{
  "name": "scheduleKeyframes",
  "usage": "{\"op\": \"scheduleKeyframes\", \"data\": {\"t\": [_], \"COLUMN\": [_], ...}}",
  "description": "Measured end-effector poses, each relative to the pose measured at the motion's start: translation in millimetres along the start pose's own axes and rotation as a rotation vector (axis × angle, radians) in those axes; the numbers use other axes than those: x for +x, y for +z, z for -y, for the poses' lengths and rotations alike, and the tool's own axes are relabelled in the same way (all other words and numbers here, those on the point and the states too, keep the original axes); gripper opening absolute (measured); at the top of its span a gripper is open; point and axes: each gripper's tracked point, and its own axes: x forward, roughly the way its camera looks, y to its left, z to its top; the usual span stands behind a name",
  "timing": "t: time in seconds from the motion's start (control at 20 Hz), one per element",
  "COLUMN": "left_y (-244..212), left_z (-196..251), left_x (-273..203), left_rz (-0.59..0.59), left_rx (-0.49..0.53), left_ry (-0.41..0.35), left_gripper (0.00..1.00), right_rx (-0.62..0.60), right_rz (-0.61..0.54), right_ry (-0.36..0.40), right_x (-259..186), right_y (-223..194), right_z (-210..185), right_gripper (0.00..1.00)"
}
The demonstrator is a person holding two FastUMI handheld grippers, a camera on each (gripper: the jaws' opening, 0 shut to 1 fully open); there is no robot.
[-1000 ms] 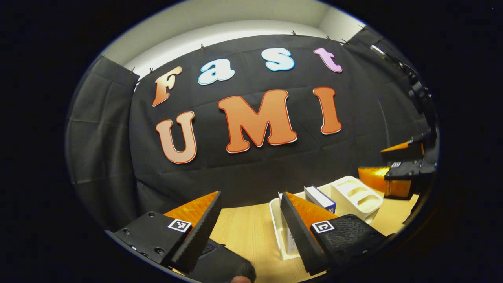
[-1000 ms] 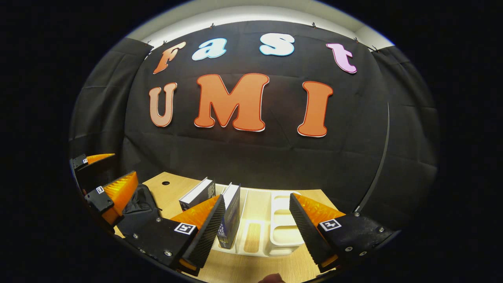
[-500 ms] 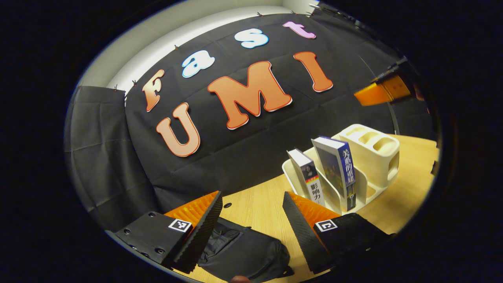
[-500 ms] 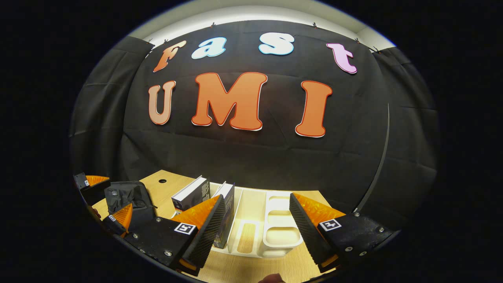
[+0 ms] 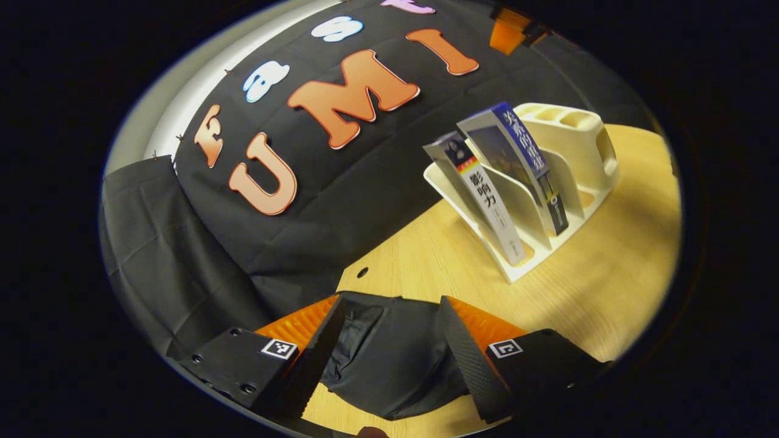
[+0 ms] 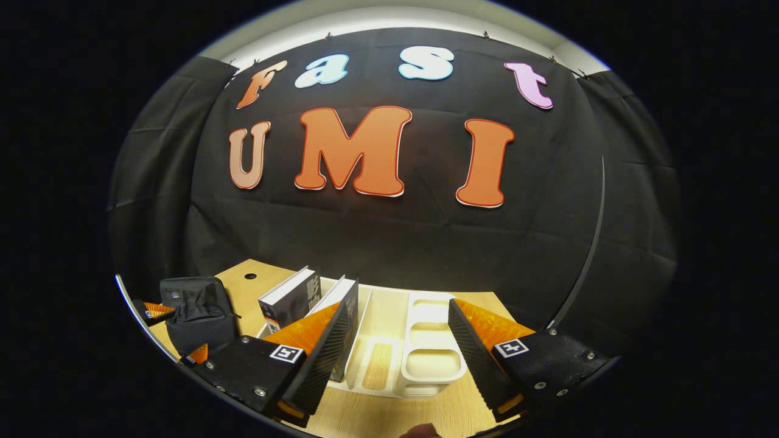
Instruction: Open the schoolbag, grab two books from the bookshelf and put them into the schoolbag.
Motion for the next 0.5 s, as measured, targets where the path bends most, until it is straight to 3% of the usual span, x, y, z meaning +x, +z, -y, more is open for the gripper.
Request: {"op": "scheduleKeyframes", "data": {"t": [0.5], "left_y": [-68], "left_z": [19], "left_x": [4], "left_rz": [-0.158], "left_rx": [0.136], "left_ry": [0.013], "left_gripper": [0.98], "right_rx": [-0.012], "right_rz": [0.005], "right_ry": [0.022], "right_x": [2], "right_y": [-1], "right_z": [7], "right_gripper": [0.98]}}
